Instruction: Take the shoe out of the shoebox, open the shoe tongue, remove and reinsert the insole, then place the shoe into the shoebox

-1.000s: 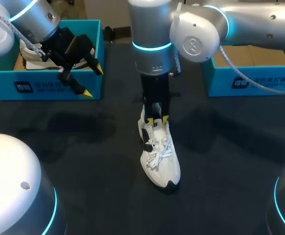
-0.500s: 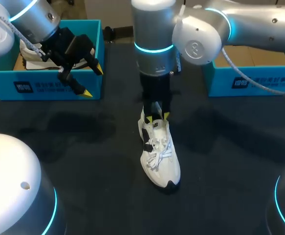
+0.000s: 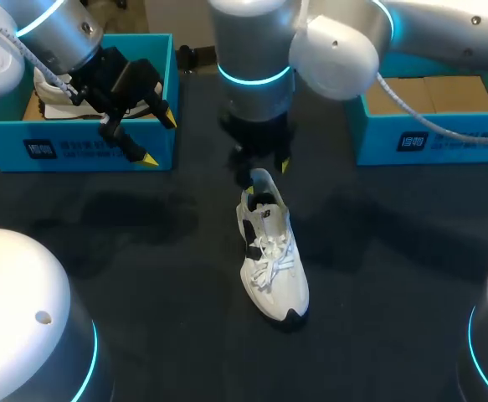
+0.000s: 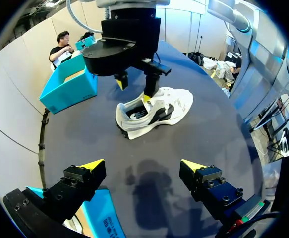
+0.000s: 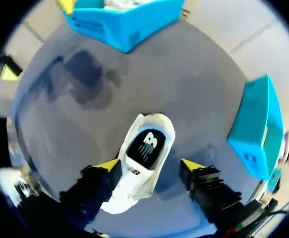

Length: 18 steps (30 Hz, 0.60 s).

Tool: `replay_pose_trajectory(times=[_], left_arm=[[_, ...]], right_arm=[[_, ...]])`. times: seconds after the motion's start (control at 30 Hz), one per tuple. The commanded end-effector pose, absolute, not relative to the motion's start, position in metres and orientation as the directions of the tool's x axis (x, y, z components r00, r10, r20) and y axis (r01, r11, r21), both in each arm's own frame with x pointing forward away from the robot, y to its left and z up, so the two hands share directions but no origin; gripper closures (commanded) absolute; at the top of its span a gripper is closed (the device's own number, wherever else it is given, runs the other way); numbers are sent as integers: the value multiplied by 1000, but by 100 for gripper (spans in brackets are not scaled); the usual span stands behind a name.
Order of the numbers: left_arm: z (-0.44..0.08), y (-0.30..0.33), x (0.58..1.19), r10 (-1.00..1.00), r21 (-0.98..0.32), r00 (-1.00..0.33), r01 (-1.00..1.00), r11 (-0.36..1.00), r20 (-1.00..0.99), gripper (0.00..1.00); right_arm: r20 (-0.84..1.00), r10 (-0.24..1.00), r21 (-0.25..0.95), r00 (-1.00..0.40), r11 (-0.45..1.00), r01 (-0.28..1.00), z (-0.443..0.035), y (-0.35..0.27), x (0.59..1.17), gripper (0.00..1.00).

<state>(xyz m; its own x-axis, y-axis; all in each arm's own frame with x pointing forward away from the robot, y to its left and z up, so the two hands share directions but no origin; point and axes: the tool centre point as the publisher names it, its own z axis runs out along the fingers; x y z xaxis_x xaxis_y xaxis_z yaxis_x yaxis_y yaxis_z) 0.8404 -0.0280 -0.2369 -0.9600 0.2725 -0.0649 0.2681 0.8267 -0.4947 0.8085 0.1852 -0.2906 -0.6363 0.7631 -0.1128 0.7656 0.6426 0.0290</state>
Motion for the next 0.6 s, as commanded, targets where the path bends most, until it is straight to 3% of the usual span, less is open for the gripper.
replay_pose_trajectory(times=[0.03, 0.43, 0.6], left_arm=[[-237, -28, 839, 272, -493, -960, 268, 827, -66, 0], [-237, -28, 839, 272, -493, -960, 268, 827, -66, 0], [-237, -28, 839, 272, -493, -960, 268, 827, -66, 0]], right_arm=[[-134, 692, 35, -710, 719, 694, -289, 191, 812, 0], [-134, 692, 35, -710, 719, 694, -289, 191, 812, 0], [-189, 508, -25, -840, 853, 522, -295, 194, 820, 0]])
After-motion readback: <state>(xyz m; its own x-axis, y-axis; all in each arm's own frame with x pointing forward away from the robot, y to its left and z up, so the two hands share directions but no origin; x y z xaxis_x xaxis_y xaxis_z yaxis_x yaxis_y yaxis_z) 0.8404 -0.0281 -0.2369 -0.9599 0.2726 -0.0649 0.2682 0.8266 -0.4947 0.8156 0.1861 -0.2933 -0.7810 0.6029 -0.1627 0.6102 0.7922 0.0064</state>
